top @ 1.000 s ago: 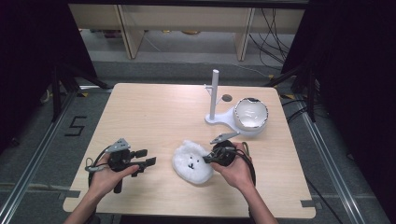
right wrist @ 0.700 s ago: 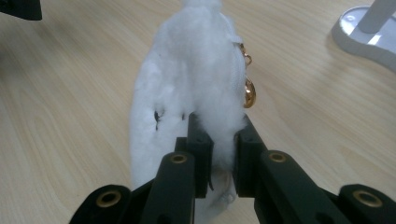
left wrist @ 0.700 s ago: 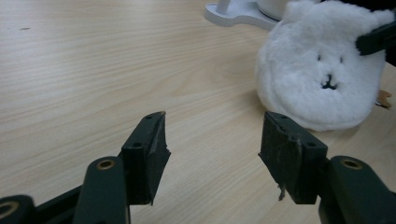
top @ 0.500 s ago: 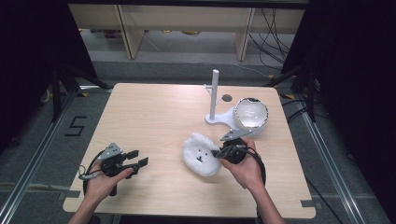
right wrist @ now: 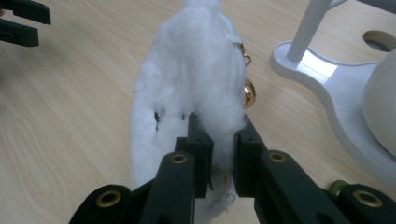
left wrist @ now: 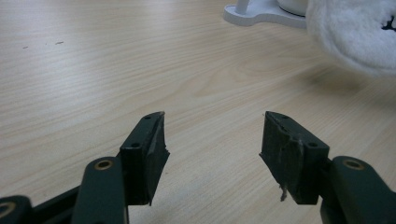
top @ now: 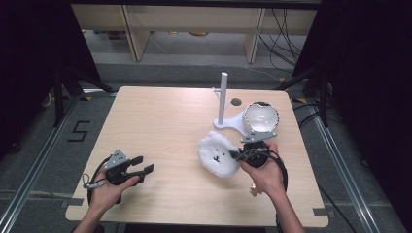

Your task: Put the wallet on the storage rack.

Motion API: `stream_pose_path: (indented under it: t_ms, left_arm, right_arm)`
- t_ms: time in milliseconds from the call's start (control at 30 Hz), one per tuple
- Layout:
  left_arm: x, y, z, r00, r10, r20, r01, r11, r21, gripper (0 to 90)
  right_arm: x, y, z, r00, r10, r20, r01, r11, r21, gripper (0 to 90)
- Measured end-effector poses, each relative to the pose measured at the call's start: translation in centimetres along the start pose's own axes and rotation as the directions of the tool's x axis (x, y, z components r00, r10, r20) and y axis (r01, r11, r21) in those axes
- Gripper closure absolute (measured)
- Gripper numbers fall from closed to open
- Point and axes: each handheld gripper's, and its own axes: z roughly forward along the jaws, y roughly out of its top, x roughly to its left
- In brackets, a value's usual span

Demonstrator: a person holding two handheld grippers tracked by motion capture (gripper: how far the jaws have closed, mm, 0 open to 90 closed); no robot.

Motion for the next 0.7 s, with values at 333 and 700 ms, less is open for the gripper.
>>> stream_pose_path:
  t_ms: [333,700]
  left_arm:
    - [0.0,-0.1,0.0,1.0,0.001,0.001,-0.001,1.0,-0.006,39.4]
    - [0.1,-0.1,-0.1,0.9999,-0.002,-0.011,0.002,1.0,-0.001,39.3]
  right_arm:
    - [-1.2,0.1,-1.4,0.9993,0.007,0.036,-0.006,1.0,-0.027,81.0]
    - [-2.2,0.2,-2.6,0.9978,0.003,0.067,0.0,0.999,-0.044,81.0]
